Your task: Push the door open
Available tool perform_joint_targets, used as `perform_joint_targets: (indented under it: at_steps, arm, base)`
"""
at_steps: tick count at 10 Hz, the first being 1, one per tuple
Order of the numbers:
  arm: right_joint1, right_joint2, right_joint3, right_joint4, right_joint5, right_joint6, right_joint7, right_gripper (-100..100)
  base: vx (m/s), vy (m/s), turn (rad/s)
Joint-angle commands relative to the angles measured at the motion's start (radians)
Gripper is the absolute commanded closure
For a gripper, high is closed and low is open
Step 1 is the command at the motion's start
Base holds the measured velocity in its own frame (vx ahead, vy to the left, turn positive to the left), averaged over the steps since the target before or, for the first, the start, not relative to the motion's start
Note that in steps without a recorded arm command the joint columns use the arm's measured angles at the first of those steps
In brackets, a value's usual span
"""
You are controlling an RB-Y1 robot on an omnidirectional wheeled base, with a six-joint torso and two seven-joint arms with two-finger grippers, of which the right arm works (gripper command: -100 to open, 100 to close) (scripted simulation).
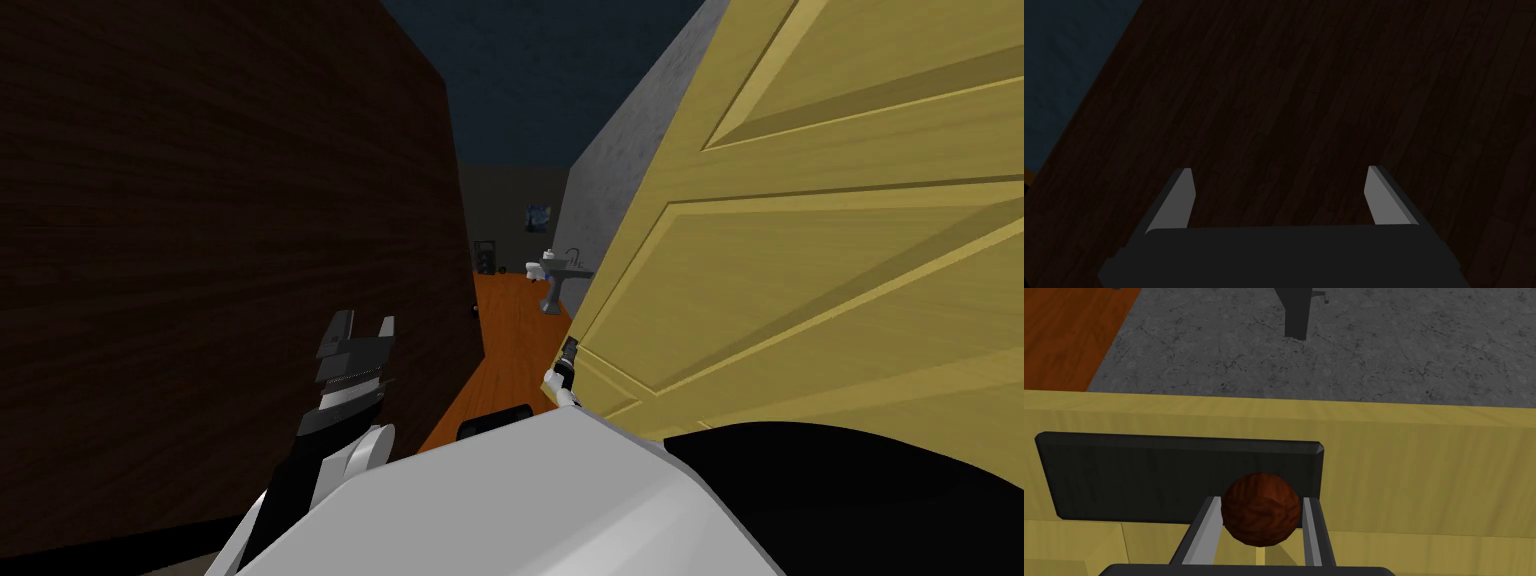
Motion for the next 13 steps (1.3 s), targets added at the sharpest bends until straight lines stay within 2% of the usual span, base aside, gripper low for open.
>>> perform_joint_targets:
  at_steps: [1, 3, 4, 6, 7, 8, 9, 10, 13]
  arm:
    - [-0.011, -0.017, -0.014, 0.024, -0.008, -0.030, 0.000, 100]
    - [-0.013, -0.012, -0.021, 0.024, -0.012, -0.034, 0.007, 100]
    - [-0.018, 0.005, -0.042, 0.023, -0.026, -0.047, 0.026, 100]
    - [-0.024, 0.029, -0.063, 0.022, -0.039, -0.059, 0.045, 100]
    - [-0.023, 0.023, -0.055, 0.039, -0.034, -0.054, 0.036, 100]
    - [-0.026, -0.007, -0.077, 0.035, -0.049, -0.066, 0.048, 100]
    - [-0.026, -0.007, -0.077, 0.035, -0.049, -0.066, 0.048, 100]
    - [-0.028, -0.021, -0.095, 0.033, -0.061, -0.074, 0.058, 100]
    - [-0.029, -0.027, -0.109, 0.041, -0.070, -0.081, 0.065, 100]
  base:
    - [0.069, -0.072, -0.007]
    - [0.064, -0.048, -0.008]
    - [0.131, -0.077, -0.024]
    - [0.180, -0.077, -0.042]
    - [0.071, -0.035, -0.015]
    - [0.079, -0.086, -0.003]
    - [0.089, -0.111, 0.011]
    - [0.125, -0.126, 0.006]
    - [0.111, -0.098, -0.022]
